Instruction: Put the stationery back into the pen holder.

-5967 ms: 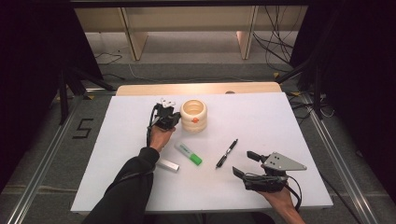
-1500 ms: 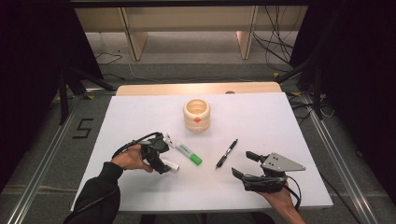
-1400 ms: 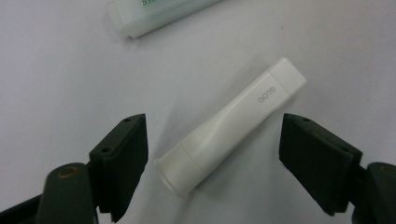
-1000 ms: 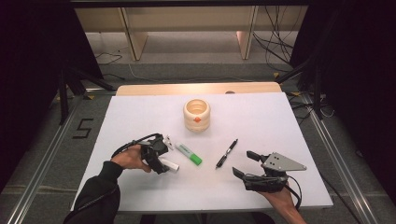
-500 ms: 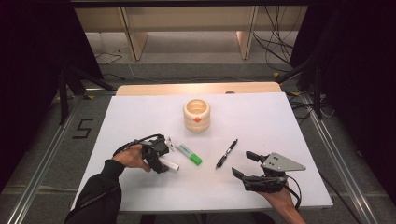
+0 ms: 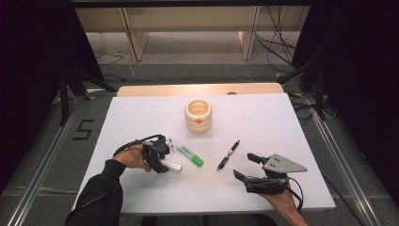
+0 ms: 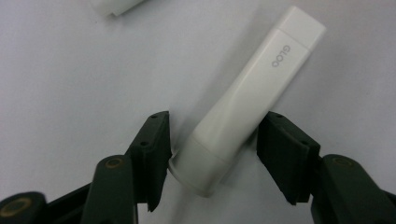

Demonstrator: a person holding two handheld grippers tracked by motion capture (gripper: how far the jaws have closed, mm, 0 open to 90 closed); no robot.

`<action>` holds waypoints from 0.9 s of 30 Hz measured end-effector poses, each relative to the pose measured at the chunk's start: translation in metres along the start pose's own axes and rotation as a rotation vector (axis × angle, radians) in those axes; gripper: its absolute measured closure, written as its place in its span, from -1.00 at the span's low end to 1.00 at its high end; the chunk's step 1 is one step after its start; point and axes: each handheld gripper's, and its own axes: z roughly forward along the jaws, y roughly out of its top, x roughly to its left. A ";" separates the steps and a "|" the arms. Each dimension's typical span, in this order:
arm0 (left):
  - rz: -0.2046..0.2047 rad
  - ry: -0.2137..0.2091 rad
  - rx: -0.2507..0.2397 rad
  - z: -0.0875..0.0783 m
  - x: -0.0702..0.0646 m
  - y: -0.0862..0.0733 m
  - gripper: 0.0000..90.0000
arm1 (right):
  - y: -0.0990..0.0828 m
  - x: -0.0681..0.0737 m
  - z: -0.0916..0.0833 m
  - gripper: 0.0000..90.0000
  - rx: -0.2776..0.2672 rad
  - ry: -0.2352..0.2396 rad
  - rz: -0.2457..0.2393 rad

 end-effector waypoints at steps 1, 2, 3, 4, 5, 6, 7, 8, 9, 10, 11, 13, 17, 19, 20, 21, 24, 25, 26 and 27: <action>0.012 -0.002 0.005 -0.001 0.001 0.000 0.00 | 0.000 0.000 0.000 -0.50 0.000 0.001 -0.002; 0.012 -0.003 0.002 -0.001 0.000 -0.001 0.02 | 0.000 0.000 0.000 -0.50 -0.001 0.002 -0.002; 0.014 -0.004 0.001 -0.001 0.000 -0.001 0.05 | 0.000 0.000 0.000 -0.50 0.000 0.002 -0.002; 0.024 -0.007 0.006 -0.001 0.000 -0.001 0.09 | 0.000 0.000 0.000 -0.50 0.000 0.002 -0.002; 0.027 -0.006 0.004 -0.002 0.000 -0.001 0.13 | 0.000 0.000 0.000 -0.50 0.000 0.002 -0.002; 0.025 -0.010 0.000 -0.002 -0.001 -0.002 0.19 | 0.000 0.000 0.000 -0.50 0.000 0.002 -0.002; 0.025 -0.014 0.001 -0.002 -0.001 -0.002 0.25 | 0.000 0.000 0.000 -0.50 0.000 0.000 -0.002; 0.023 -0.017 -0.001 -0.002 -0.002 -0.002 0.29 | 0.000 0.000 0.000 -0.50 -0.001 0.002 -0.003; 0.036 -0.018 0.007 -0.003 -0.002 -0.002 0.33 | 0.000 0.000 0.000 -0.50 0.000 0.001 -0.003; 0.041 -0.021 0.005 -0.003 -0.003 -0.001 0.39 | 0.000 0.000 0.000 -0.50 0.001 0.001 -0.002; 0.038 -0.018 0.011 -0.003 -0.003 -0.001 0.46 | 0.000 0.000 0.000 -0.50 0.004 0.001 0.000; 0.020 -0.023 0.017 -0.003 -0.003 0.000 0.47 | 0.000 0.000 0.000 -0.50 0.006 0.001 -0.002; -0.009 -0.037 0.023 -0.006 -0.003 -0.001 0.48 | 0.000 0.000 0.000 -0.50 0.006 0.002 -0.002; -0.017 -0.045 0.029 -0.009 -0.003 0.000 0.48 | 0.000 0.000 0.000 -0.50 0.006 0.002 -0.001; -0.036 -0.050 0.019 -0.010 -0.004 0.000 0.48 | 0.000 0.001 0.000 -0.50 0.005 0.004 -0.002; -0.042 -0.053 0.022 -0.011 -0.004 0.001 0.48 | 0.000 0.001 0.000 -0.50 0.005 0.004 -0.002; -0.062 -0.057 0.024 -0.015 -0.006 0.004 0.48 | 0.000 0.001 0.000 -0.50 0.004 0.004 -0.002; -0.065 -0.059 0.024 -0.017 -0.007 0.005 0.48 | 0.000 0.001 0.000 -0.50 0.006 0.002 -0.003; -0.057 -0.064 0.032 -0.020 -0.007 0.006 0.48 | 0.000 0.001 0.000 -0.50 0.006 0.002 -0.003; -0.084 -0.066 0.012 -0.021 -0.008 0.007 0.48 | 0.000 0.001 0.000 -0.50 0.006 0.001 -0.002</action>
